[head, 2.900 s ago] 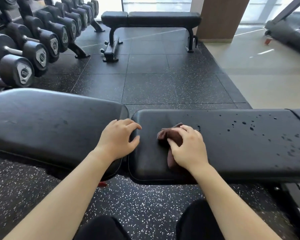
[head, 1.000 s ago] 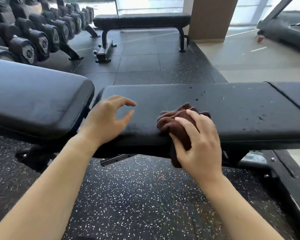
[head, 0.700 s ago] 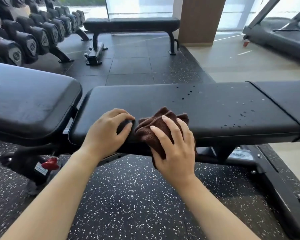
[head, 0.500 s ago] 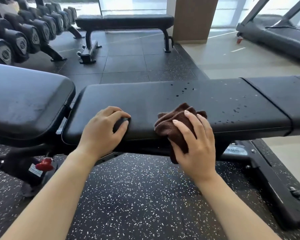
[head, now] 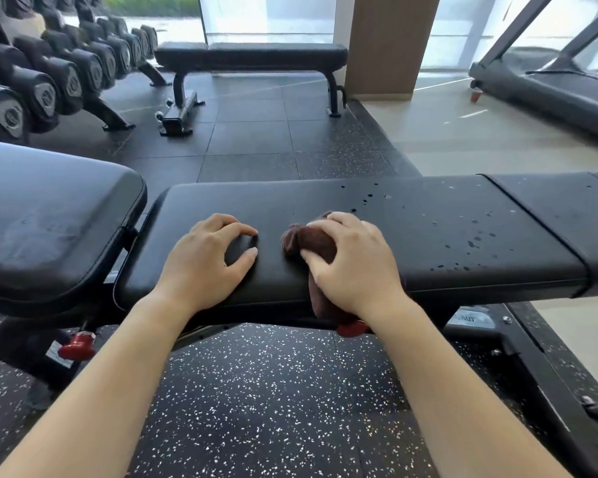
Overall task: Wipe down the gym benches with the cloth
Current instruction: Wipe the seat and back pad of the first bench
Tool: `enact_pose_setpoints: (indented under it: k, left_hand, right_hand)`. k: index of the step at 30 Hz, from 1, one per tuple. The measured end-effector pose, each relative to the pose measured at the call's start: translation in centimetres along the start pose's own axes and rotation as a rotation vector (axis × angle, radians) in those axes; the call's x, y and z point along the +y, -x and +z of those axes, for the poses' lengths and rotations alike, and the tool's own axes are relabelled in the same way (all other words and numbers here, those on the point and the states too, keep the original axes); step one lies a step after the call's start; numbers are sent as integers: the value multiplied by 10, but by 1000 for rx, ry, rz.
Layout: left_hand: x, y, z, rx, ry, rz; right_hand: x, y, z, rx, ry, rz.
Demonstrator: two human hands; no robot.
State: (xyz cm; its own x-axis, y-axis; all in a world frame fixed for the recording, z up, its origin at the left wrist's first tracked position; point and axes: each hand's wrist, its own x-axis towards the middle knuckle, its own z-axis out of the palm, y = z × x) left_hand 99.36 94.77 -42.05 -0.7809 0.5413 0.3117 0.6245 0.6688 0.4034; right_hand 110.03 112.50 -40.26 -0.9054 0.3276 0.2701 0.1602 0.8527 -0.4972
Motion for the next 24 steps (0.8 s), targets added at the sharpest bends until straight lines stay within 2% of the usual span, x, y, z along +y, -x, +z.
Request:
enact_pose_setpoints:
  k: [2,4,9,13,15,18,20,24]
  left_hand:
    - [-3,-1,1,-4,14,9]
    - [-8,-7,-1,-20,28,8]
    - [-23,-36,-2,-35,10,-38]
    - [-28,-41,5,-49,-15,-61]
    - [-27,-39,7,-48,-43,-66]
    - [-25,-37,5,-39,-58,-67]
    - [-23,-37,3,-48,-57,-62]
    - [-25,-38,2,-57,-54,-46]
  right_hand:
    - [4,20,4,83,-2,-73]
    - [4,15,7,99,-7,-51]
    - [-13,-55,10,-41,-64,87]
    - [-9,-48,8,-73,-74,83]
    - [-8,-32,7,-61,1,123]
    - [-19,-23,15,-91,198,289]
    - [-29,-26,22,-74,222,366]
    - [-27,-54,26,24,194,383]
